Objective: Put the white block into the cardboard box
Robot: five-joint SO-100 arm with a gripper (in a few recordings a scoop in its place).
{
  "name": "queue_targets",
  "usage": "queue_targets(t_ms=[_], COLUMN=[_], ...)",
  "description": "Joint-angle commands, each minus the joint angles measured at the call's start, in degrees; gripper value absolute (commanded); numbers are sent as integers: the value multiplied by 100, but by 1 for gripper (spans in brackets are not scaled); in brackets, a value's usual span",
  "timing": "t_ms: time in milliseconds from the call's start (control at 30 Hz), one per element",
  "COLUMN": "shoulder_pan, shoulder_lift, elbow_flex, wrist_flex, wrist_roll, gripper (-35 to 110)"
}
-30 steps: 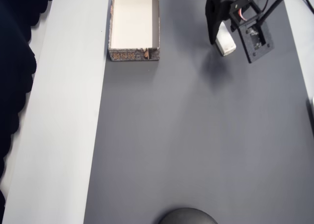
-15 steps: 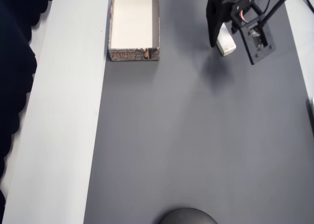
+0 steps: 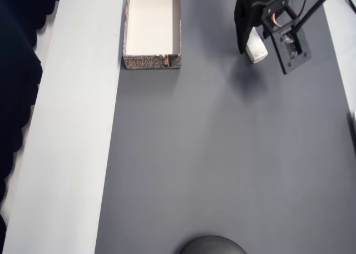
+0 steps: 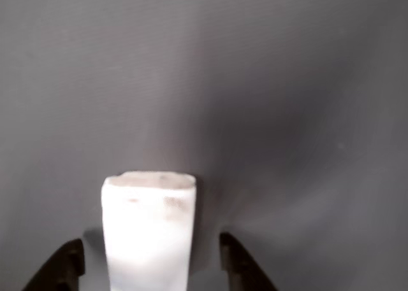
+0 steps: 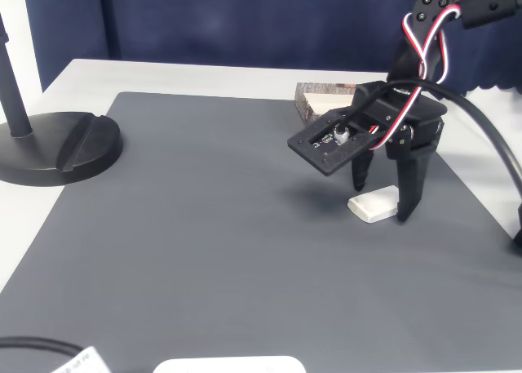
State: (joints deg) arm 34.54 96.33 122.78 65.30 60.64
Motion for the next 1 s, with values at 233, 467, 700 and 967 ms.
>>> queue_targets(t_ms=[233,467,700,967], shoulder_pan=[35,62,53,26], shoulder_lift=[44,62,70,105], elbow_flex=[97,149,176,185], wrist_flex=[-53,-44,0,439], wrist_roll=[-281,-466,-686,-932], gripper=[28,19,11,-2])
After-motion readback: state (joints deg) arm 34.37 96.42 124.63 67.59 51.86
